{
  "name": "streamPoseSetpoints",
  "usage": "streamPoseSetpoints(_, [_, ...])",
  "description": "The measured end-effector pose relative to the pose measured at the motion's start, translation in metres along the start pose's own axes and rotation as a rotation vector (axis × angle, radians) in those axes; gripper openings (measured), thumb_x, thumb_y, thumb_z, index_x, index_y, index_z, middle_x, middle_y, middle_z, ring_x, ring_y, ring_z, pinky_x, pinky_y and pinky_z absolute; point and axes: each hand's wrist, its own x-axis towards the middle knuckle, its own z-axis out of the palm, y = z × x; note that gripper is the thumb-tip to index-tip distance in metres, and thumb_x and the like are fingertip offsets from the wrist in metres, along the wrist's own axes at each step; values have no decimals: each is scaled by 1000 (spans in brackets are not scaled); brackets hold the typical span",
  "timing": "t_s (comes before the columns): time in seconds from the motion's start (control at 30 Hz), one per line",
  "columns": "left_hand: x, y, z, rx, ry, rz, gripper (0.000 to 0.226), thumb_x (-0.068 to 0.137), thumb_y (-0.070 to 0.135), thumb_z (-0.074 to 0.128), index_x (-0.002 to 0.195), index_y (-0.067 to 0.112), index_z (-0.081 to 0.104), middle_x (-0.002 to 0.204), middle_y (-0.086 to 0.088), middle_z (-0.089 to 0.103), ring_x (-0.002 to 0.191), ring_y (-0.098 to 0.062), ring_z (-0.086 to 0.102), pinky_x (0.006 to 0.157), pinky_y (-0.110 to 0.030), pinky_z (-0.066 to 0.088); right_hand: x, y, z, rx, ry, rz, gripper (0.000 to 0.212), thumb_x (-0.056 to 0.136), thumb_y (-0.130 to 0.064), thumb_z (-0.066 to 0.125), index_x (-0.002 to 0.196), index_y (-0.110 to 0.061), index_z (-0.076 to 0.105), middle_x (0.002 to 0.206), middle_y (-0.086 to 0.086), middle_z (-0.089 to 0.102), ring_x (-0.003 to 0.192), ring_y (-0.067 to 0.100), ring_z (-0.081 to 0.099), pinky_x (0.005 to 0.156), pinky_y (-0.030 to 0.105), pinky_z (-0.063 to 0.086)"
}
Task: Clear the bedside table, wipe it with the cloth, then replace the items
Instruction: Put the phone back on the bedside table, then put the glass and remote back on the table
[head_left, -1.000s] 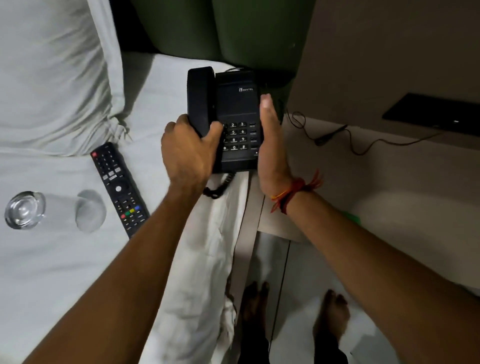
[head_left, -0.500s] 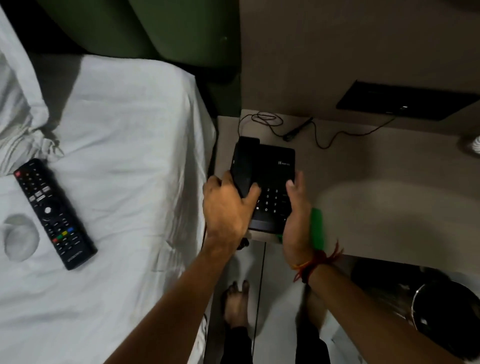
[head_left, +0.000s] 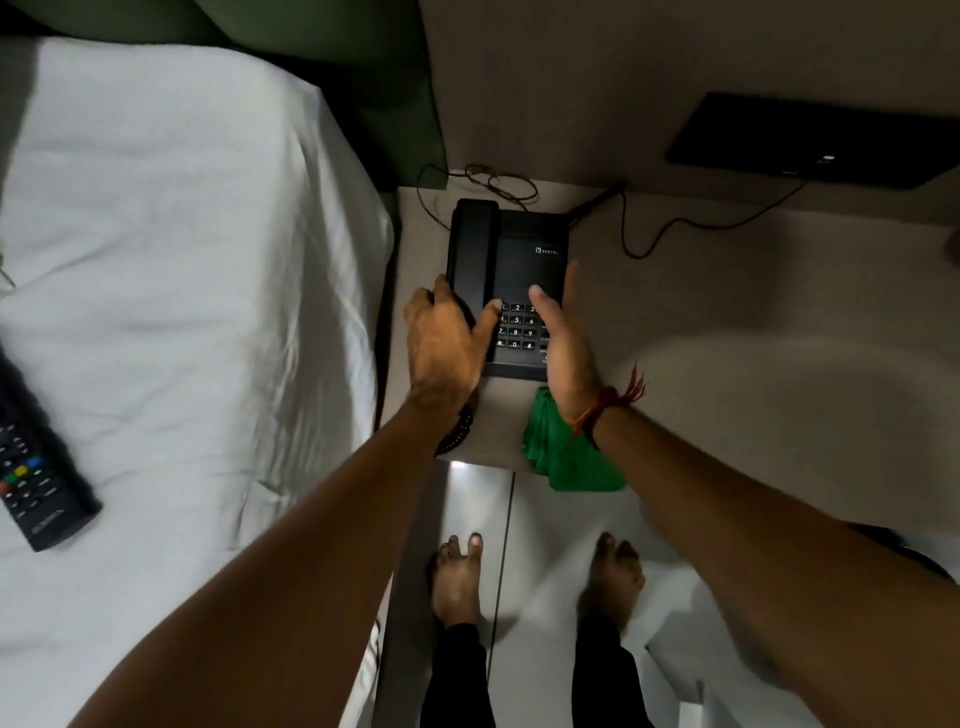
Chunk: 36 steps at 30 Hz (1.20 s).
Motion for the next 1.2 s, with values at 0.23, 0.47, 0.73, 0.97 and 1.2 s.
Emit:
streamPoseSetpoints(0.23, [2, -9, 1, -52, -28, 13, 83, 95, 61, 59, 155, 9, 37, 144, -17, 49, 138, -32, 45, 111, -42, 47, 7, 4, -14, -283, -78, -67, 78, 102, -37, 48, 162, -21, 0, 171, 0, -2, 158, 16, 1, 130, 48, 8])
streamPoseSetpoints(0.47, [-25, 0, -71, -18, 167, 192, 70, 104, 33, 55, 161, 4, 28, 154, -19, 44, 143, -33, 42, 121, -40, 37, -17, -41, 31, -748, -54, -437, 62, 108, -33, 35, 161, -12, 10, 171, 5, 7, 158, 19, 4, 128, 40, 0])
streamPoseSetpoints(0.73, [-76, -44, -214, -82, 634, 215, 53, 97, 12, 55, 148, 1, 50, 143, -19, 56, 132, -35, 51, 116, -42, 39, -78, -88, 170, -777, -272, -687, 61, 105, -25, 45, 158, -7, 24, 169, 10, 20, 157, 24, 14, 129, 47, 15])
streamPoseSetpoints(0.97, [-122, -144, -320, 10, 938, 40, 42, 94, 12, 57, 136, 6, 61, 129, -14, 62, 121, -32, 55, 106, -36, 42, -161, -64, 284, -881, -482, -784, 61, 101, -27, 57, 153, -3, 37, 160, 18, 35, 149, 32, 34, 121, 41, 32])
streamPoseSetpoints(1.2, [-139, -218, -334, -151, 821, -228, 64, 91, 41, 72, 143, 9, 51, 137, -11, 55, 126, -29, 52, 108, -35, 41, -191, -30, 336, -1150, -424, -722, 69, 83, -54, 69, 131, -7, 52, 120, 13, 58, 113, 31, 52, 99, 44, 48])
